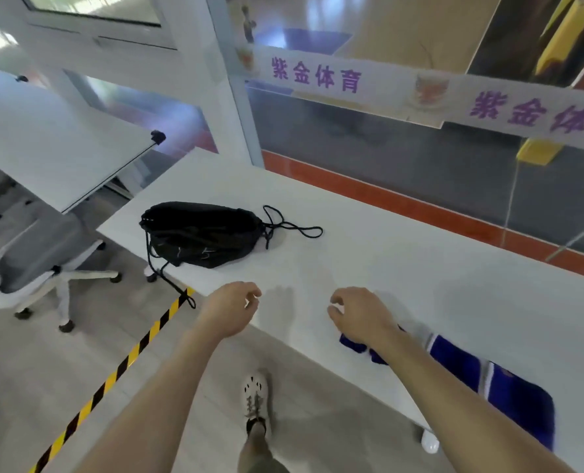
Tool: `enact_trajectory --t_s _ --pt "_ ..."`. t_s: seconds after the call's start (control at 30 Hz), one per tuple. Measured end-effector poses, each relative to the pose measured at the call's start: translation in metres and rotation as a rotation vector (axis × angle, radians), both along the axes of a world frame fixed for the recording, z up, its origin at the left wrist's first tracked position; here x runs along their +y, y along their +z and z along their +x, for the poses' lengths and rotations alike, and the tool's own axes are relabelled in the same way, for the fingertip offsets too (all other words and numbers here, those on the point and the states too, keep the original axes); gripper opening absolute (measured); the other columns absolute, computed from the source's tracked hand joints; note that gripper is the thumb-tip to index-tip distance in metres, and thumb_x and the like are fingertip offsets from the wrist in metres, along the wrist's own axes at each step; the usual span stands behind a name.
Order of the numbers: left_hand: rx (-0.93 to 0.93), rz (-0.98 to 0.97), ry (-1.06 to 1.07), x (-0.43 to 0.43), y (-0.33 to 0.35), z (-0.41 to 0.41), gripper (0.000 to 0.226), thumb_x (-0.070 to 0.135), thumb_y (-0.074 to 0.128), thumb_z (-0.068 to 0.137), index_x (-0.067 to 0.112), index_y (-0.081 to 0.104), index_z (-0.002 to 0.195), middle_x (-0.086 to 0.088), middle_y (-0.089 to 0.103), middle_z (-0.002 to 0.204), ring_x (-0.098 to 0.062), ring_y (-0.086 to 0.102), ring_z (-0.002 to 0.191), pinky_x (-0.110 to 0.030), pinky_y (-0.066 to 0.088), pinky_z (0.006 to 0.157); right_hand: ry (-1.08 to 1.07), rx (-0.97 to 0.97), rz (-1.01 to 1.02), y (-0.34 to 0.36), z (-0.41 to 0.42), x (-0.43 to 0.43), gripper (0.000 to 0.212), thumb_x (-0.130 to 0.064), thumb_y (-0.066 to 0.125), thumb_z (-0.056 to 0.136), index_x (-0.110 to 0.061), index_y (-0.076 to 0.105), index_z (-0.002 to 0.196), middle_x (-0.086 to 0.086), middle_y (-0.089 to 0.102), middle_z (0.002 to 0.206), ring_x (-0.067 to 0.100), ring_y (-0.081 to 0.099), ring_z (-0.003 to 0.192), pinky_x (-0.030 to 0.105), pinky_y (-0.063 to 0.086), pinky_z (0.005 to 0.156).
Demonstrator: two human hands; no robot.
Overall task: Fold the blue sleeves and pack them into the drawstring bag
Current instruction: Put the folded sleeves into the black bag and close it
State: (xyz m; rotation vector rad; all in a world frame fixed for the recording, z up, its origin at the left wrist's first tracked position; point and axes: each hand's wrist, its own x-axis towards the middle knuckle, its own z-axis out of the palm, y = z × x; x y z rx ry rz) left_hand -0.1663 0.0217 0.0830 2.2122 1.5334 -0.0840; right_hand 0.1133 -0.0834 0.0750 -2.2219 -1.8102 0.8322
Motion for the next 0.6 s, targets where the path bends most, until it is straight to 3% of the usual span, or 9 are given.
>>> enact_trajectory --t_s 0.1,0.2,0.27,0.33,0.43,0.5,0.57,0.6 --pt "-0.106 0.003 0.104 0.088 -0.004 -0.068 0.017 0.045 0.063 0.106 0.036 0.077 0.105 0.017 0.075 0.095 -0.011 0.072 0.092 -0.040 0.063 0.083 -0.063 0.075 0.050 -0.009 -0.059 0.086 0.029 -0.036 0.056 0.107 -0.021 0.077 0.119 -0.002 0.075 0.119 0.023 0.071 0.109 0.038 0.058 0.092" --pt "-0.134 0.006 0.210 0.158 -0.001 -0.130 0.028 0.055 0.062 0.105 0.032 0.078 0.106 0.013 0.072 0.097 -0.016 0.073 0.087 -0.040 0.062 0.079 -0.129 0.070 0.162 -0.005 -0.108 0.159 0.026 -0.035 0.060 0.105 -0.019 0.077 0.116 0.000 0.071 0.114 0.024 0.069 0.104 0.038 0.057 0.089" --pt "-0.163 0.065 0.332 0.200 -0.002 -0.158 0.037 0.062 0.064 0.101 0.032 0.074 0.120 0.004 0.064 0.119 -0.022 0.071 0.101 -0.041 0.060 0.087 -0.169 0.007 0.258 -0.002 -0.129 0.201 0.028 -0.035 0.064 0.103 -0.016 0.074 0.122 0.001 0.065 0.121 0.024 0.063 0.114 0.040 0.056 0.092" --pt "-0.204 -0.005 0.532 0.237 -0.005 -0.171 0.068 0.077 0.069 0.090 0.042 0.056 0.148 -0.007 0.042 0.148 -0.029 0.064 0.117 -0.047 0.058 0.100 -0.202 -0.057 0.284 -0.001 -0.140 0.236 0.037 -0.038 0.068 0.100 -0.017 0.070 0.130 0.001 0.060 0.132 0.025 0.057 0.127 0.042 0.056 0.098" --pt "-0.294 -0.314 0.734 0.267 -0.016 -0.173 0.117 0.087 0.079 0.071 0.054 0.018 0.166 -0.014 0.015 0.169 -0.044 0.057 0.130 -0.057 0.053 0.113 -0.110 -0.196 0.144 -0.003 -0.146 0.278 0.070 -0.053 0.073 0.092 -0.027 0.053 0.154 0.005 0.044 0.162 0.031 0.038 0.153 0.052 0.041 0.120" --pt "-0.348 -0.426 0.783 0.275 -0.028 -0.167 0.130 0.087 0.085 0.064 0.057 0.012 0.167 -0.017 0.017 0.168 -0.048 0.054 0.133 -0.062 0.056 0.109 -0.035 -0.236 -0.008 -0.011 -0.149 0.302 0.094 -0.063 0.074 0.088 -0.036 0.030 0.167 0.004 0.032 0.173 0.033 0.030 0.159 0.056 0.032 0.126" --pt "-0.426 -0.439 0.842 0.279 -0.045 -0.159 0.130 0.085 0.087 0.059 0.059 0.017 0.164 -0.018 0.027 0.163 -0.047 0.057 0.131 -0.062 0.060 0.103 -0.049 -0.161 -0.119 -0.022 -0.151 0.316 0.097 -0.066 0.075 0.088 -0.040 0.026 0.168 0.002 0.050 0.163 0.033 0.047 0.149 0.054 0.041 0.120" --pt "-0.456 -0.424 0.864 0.279 -0.052 -0.154 0.128 0.083 0.088 0.056 0.059 0.020 0.162 -0.018 0.032 0.162 -0.046 0.059 0.130 -0.062 0.061 0.102 -0.084 -0.084 -0.149 -0.027 -0.152 0.319 0.084 -0.063 0.073 0.091 -0.039 0.038 0.164 0.002 0.063 0.150 0.032 0.057 0.139 0.050 0.047 0.114"
